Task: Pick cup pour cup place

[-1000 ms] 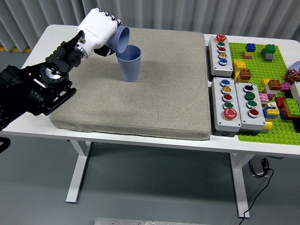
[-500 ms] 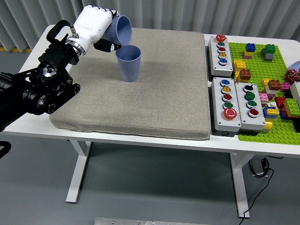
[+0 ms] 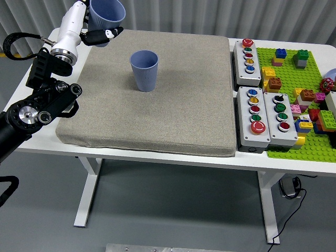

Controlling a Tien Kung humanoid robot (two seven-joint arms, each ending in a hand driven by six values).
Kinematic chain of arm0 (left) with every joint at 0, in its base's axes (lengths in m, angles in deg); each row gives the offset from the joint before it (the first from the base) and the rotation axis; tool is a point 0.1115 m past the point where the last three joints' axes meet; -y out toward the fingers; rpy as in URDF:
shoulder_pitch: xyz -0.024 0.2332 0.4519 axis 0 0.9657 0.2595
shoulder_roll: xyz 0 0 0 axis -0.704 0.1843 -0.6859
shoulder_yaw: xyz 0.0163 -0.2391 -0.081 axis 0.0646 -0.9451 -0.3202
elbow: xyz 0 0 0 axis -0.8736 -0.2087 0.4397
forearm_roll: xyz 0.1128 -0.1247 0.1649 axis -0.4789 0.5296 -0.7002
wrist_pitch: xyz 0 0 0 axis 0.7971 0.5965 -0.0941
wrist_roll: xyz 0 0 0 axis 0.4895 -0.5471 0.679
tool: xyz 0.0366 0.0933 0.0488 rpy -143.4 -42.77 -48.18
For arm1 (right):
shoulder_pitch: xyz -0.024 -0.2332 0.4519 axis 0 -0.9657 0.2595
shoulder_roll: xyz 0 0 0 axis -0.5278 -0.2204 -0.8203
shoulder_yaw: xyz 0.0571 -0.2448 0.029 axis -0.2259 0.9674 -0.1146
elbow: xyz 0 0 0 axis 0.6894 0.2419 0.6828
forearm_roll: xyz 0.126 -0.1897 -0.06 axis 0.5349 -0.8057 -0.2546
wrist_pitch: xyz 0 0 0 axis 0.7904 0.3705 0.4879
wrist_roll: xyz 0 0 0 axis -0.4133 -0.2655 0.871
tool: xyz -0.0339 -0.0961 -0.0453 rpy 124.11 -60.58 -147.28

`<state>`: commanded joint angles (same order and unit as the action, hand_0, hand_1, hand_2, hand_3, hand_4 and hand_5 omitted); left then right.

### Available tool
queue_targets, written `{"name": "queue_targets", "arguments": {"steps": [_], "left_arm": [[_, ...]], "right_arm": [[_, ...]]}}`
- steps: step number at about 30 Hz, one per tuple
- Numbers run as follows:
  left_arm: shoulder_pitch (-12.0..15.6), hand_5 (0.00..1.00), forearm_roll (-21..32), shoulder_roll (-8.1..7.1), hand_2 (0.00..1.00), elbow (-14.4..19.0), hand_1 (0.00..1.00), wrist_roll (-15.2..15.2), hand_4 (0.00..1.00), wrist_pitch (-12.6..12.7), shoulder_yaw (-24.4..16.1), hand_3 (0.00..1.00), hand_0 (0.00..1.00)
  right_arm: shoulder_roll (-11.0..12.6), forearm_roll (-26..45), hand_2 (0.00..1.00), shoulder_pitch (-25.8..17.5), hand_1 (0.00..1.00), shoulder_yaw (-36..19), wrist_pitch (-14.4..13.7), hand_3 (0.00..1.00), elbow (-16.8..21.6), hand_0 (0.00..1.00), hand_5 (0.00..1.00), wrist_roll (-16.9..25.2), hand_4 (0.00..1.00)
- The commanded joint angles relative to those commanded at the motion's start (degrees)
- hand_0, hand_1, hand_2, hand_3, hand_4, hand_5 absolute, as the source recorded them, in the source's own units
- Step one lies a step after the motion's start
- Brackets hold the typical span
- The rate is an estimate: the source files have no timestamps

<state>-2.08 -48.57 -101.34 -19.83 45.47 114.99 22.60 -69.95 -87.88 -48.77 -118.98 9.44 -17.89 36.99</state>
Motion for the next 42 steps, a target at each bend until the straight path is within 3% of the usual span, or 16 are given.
{"name": "queue_targets", "arguments": {"steps": [10,13,18,24,35,42], "left_arm": [[10.7,0.132,0.4,2.78,0.547,9.5,0.521,-0.6,0.834,1.9,-9.0,0.538,0.473],[12.7,0.132,-1.0,3.07,0.547,10.6,0.521,-0.4,0.835,2.3,-9.3,0.540,0.474],[16.8,0.132,-1.3,4.83,0.549,11.1,0.519,-0.9,0.835,3.4,-9.7,0.543,0.476],[19.9,0.132,-2.3,6.40,0.549,12.7,0.521,-1.8,0.835,6.2,-9.8,0.543,0.478],[24.1,0.146,-0.1,7.69,0.555,15.9,0.518,-4.2,0.838,10.3,-6.4,0.548,0.484],[25.4,0.146,3.6,9.59,0.562,16.0,0.525,-6.7,0.836,10.3,-2.5,0.552,0.486]], "right_arm": [[-0.2,-0.2,0.669,-0.3,0.706,-0.2,0.0,0.636,0.0,0.701,0.302,0.1,0.064],[-0.3,-0.3,0.669,-0.5,0.706,-0.2,0.0,0.636,0.0,0.701,0.304,0.1,0.063],[-0.5,-0.6,0.669,-0.9,0.706,-0.3,0.1,0.636,0.0,0.700,0.311,0.0,0.063],[-0.6,-0.9,0.669,-1.2,0.706,-0.4,0.2,0.636,0.0,0.700,0.311,-0.1,0.062],[-0.5,-1.0,0.669,-1.4,0.706,-0.6,0.2,0.636,0.0,0.700,0.308,0.1,0.061],[-0.4,-0.8,0.670,-1.3,0.706,-0.6,0.1,0.636,0.0,0.700,0.307,0.1,0.061]]}}
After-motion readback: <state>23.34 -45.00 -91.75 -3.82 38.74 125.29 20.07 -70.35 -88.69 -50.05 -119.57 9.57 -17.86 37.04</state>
